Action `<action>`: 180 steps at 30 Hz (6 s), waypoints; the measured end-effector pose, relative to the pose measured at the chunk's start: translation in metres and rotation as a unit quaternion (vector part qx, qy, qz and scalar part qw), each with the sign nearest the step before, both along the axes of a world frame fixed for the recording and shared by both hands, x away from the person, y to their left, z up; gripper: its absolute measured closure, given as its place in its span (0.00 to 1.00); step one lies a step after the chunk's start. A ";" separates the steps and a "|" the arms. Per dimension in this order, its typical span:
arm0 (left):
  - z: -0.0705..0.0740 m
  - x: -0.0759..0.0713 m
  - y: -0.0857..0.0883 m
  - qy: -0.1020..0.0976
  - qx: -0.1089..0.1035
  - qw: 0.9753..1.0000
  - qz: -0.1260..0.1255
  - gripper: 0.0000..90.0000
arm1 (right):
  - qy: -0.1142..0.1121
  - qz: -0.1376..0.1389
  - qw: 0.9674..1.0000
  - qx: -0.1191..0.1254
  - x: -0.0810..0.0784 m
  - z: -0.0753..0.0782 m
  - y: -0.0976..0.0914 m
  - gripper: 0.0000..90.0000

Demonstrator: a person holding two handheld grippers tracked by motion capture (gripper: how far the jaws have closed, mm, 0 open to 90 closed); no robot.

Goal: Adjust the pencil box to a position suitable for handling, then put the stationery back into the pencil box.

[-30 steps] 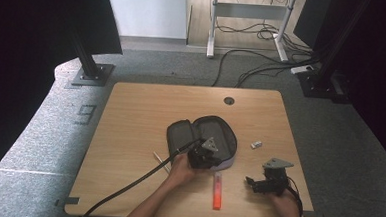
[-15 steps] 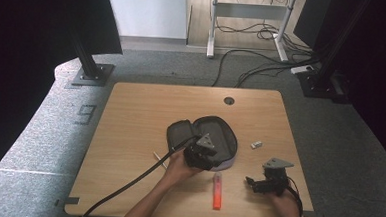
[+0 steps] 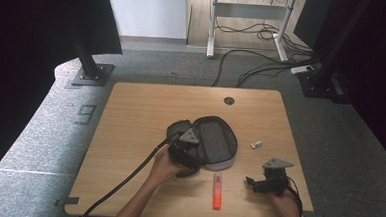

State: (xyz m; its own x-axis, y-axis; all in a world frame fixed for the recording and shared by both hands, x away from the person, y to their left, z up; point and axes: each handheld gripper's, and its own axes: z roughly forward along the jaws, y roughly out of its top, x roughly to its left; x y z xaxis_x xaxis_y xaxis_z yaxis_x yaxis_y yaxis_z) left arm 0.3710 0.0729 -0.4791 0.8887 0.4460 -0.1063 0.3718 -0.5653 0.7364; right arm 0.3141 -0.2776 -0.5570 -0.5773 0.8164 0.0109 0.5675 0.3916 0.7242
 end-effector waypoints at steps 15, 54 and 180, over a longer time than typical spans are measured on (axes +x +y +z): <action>0.005 -0.008 0.053 -0.010 -0.003 0.998 0.057 0.12 | 0.000 0.000 1.000 0.000 0.000 0.000 0.000 0.03; -0.053 -0.032 0.168 -0.010 0.042 0.980 0.193 0.00 | 0.000 -0.001 1.000 0.000 0.000 0.000 0.000 0.03; -0.069 -0.031 0.167 -0.002 0.076 0.975 0.209 0.00 | 0.011 -0.091 0.996 0.000 0.109 0.016 -0.008 0.52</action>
